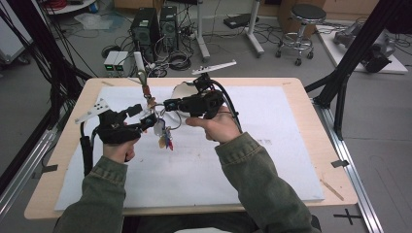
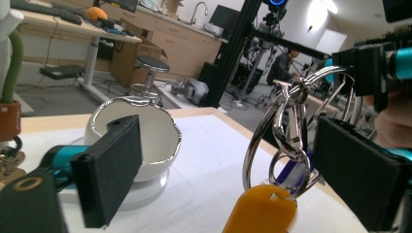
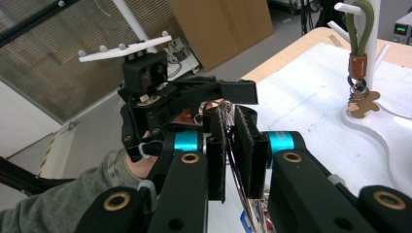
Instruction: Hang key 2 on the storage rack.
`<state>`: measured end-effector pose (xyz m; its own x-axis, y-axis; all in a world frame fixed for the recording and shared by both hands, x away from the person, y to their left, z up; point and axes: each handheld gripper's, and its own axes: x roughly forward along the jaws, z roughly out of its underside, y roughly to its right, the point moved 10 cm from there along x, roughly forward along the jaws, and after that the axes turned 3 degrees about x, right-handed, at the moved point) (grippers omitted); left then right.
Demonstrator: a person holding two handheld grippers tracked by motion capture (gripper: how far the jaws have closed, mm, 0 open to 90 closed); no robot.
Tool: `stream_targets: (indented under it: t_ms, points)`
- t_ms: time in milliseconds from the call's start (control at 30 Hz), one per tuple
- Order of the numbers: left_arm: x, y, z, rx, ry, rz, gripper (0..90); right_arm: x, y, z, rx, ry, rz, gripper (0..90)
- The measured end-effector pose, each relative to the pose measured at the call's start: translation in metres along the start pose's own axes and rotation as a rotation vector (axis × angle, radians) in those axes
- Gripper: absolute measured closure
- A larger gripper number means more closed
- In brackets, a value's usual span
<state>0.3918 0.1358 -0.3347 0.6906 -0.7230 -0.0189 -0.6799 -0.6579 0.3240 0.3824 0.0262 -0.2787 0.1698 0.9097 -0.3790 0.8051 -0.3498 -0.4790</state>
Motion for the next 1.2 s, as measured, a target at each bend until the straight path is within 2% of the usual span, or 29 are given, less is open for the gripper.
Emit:
stream_targets:
  t_ms: [67, 267, 367, 433, 467, 567, 633, 667, 900, 1033, 1167, 1200]
  points:
    - [0.001, 0.000, 0.000, -0.012, 0.004, -0.003, 20.1, 0.000, 0.000, -0.001, 0.002, 0.005, 0.001, 83.6]
    - [0.000, 0.003, -0.001, -0.009, 0.019, 0.015, 35.7, 0.001, 0.001, -0.002, 0.010, 0.013, -0.003, 83.5]
    - [0.000, 0.006, -0.001, -0.017, 0.026, 0.060, 45.3, 0.002, 0.000, -0.002, 0.020, 0.012, -0.015, 83.6]
    - [0.000, 0.009, -0.002, -0.024, 0.040, 0.098, 54.4, 0.003, 0.001, -0.002, 0.025, 0.011, -0.018, 83.6]
    - [-0.001, 0.011, -0.002, -0.019, 0.046, 0.111, 62.5, 0.004, 0.001, -0.002, 0.028, 0.009, -0.016, 83.6]
    - [-0.001, 0.012, -0.001, 0.002, 0.041, 0.117, 72.8, 0.004, 0.002, -0.002, 0.036, 0.009, -0.015, 83.5]
    - [0.000, 0.012, 0.001, 0.028, 0.033, 0.092, 78.1, 0.005, 0.003, -0.002, 0.041, 0.011, -0.015, 83.5]
    - [0.000, 0.012, 0.001, 0.030, 0.031, 0.092, 80.1, 0.005, 0.004, -0.003, 0.038, 0.016, -0.007, 83.4]
    - [0.000, 0.010, -0.001, 0.097, 0.025, 0.055, 84.1, 0.003, 0.008, -0.005, 0.055, 0.024, 0.000, 81.1]
    - [-0.003, 0.005, -0.005, 0.076, 0.038, 0.031, 85.2, 0.000, 0.015, -0.006, 0.064, 0.033, 0.045, 65.9]
    - [-0.006, -0.001, -0.008, 0.080, 0.040, 0.005, 85.3, -0.003, 0.018, -0.006, 0.072, 0.043, 0.072, 50.5]
    - [-0.007, -0.002, -0.009, 0.079, 0.043, 0.003, 85.2, -0.004, 0.019, -0.006, 0.075, 0.042, 0.086, 43.7]
